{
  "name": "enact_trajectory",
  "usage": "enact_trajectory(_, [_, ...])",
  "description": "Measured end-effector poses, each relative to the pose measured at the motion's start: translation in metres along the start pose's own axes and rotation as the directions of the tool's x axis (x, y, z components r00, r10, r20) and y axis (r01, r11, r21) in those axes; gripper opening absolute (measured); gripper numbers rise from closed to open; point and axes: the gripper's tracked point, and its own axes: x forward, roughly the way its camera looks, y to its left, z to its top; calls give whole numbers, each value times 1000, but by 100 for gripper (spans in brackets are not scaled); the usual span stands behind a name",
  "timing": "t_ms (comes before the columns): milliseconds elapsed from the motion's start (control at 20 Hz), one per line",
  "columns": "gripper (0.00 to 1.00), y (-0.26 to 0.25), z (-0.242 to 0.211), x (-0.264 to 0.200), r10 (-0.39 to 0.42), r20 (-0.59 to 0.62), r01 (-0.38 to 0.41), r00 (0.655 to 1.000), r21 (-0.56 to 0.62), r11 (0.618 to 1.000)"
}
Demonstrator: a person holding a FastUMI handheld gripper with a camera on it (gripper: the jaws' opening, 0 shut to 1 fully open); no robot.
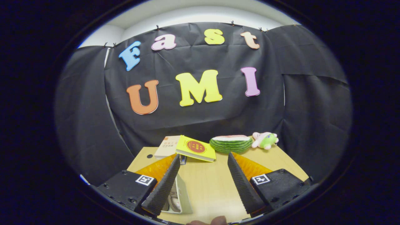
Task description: Open the storage box then place both shoes into the box .Put the left shoe in first, then the right shoe, with the right side of both shoes facing outward in a uniform manner.
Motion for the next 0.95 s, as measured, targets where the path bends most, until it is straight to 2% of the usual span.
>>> enact_trajectory(950, [98, -16, -2, -3, -54, -12, 54, 998, -8, 999])
